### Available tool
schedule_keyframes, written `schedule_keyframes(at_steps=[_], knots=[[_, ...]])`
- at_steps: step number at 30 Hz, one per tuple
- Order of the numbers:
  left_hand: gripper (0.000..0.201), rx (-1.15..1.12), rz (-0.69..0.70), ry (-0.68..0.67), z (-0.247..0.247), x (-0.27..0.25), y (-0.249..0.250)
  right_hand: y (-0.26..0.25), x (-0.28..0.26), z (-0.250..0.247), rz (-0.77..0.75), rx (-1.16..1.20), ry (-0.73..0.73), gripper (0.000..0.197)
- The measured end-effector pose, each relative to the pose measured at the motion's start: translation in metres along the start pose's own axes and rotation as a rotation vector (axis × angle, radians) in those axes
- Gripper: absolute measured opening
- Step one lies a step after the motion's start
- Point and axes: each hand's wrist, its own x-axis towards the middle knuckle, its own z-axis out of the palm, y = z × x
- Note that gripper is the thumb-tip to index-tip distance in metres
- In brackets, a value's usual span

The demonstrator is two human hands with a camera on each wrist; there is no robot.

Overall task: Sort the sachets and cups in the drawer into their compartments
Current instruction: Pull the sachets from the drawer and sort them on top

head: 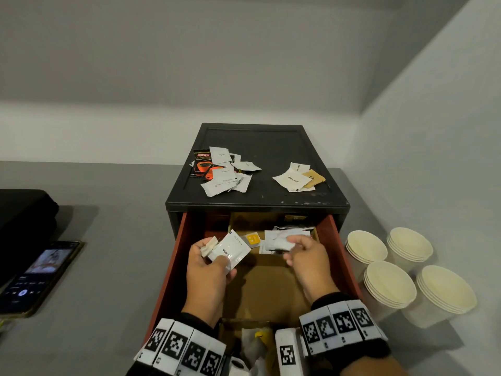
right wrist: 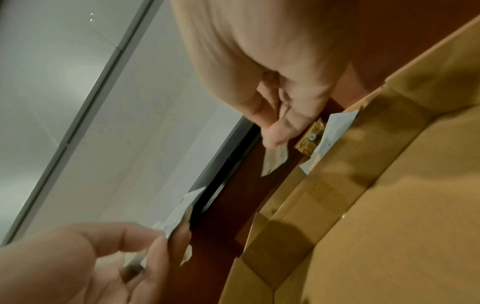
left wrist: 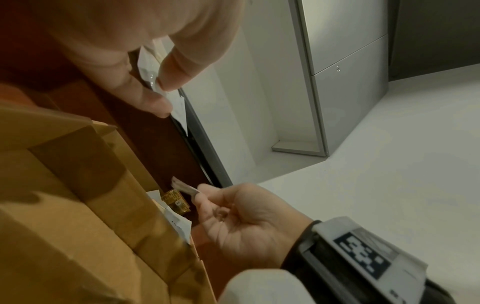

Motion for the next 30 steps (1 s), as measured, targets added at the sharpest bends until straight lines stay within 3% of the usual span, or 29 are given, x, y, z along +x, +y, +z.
schedule_keyframes(at_steps=[4, 9, 12, 17, 25, 30], knots=[[0.04, 0.011, -0.006, -0.015, 0.0, 0.001, -0.001, 0.003, 0.006, -0.004, 0.082, -0.076, -0.004, 0.045], [0.041, 0.039, 0.004, -0.055, 0.001, -0.001, -0.001, -0.014, -0.012, 0.004, -0.042, -0.057, -0.23, 0.016], [0.038, 0.072, 0.012, -0.111, 0.002, -0.004, 0.0, -0.025, -0.022, 0.014, -0.149, -0.147, -0.365, 0.01], [0.019, -0.005, -0.014, -0.117, 0.003, -0.007, 0.006, -0.037, -0.021, 0.009, -0.199, -0.195, -0.325, 0.008], [0.018, 0.014, -0.017, -0.069, 0.003, -0.002, 0.003, -0.094, -0.001, -0.002, -0.148, 0.14, -0.115, 0.025], [0.018, 0.024, -0.003, -0.063, 0.003, -0.005, 0.007, -0.137, 0.02, 0.025, -0.195, 0.18, -0.214, 0.044]])
